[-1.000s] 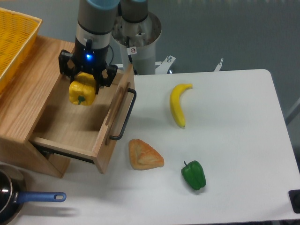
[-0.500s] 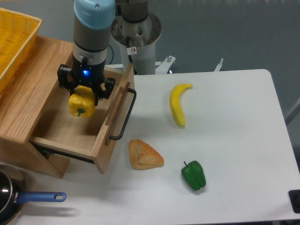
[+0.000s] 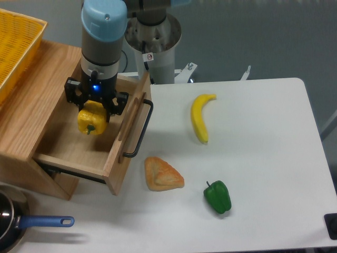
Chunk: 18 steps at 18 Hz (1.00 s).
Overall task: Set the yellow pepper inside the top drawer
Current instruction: 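Lower the yellow pepper down into the open drawer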
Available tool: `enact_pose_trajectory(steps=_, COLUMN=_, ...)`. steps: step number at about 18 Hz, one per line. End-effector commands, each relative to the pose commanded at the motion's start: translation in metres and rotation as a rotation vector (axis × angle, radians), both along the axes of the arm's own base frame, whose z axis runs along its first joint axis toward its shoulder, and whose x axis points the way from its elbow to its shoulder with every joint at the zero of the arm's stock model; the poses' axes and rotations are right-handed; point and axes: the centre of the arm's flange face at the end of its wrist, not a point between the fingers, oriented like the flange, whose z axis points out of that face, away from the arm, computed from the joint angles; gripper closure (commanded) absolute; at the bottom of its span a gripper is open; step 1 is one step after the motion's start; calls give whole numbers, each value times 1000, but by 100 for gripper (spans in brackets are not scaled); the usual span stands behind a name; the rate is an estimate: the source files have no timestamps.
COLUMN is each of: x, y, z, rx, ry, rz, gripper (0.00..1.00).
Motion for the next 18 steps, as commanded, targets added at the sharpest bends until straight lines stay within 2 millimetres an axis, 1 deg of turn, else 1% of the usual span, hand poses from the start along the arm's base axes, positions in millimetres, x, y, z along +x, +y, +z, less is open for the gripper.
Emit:
enact_pose_trajectory(steps=4, x=4, y=4, z=-8, rx=-34, ry=20, rz=-9, gripper=75)
enact_pose_trajectory(steps=11, x=6, y=5, z=-10, rx=-38, ry=19, rz=-9, gripper=73)
enact_pose_trajectory(steps=12, x=5, y=5, z=-10, rx=-36, ry=20, rz=-9, gripper=70)
enact_pose_trajectory(steps=13, x=5, y=5, z=-10, rx=-36, ry=21, rz=-10, gripper=63)
enact_pose_trajectory(steps=16, x=5, y=5, z=-11, rx=-35, ry=22, rz=-15, gripper=48)
enact_pose_trajectory(steps=18, x=6, y=5, z=-12, rx=-38, ry=20, rz=-16, gripper=46)
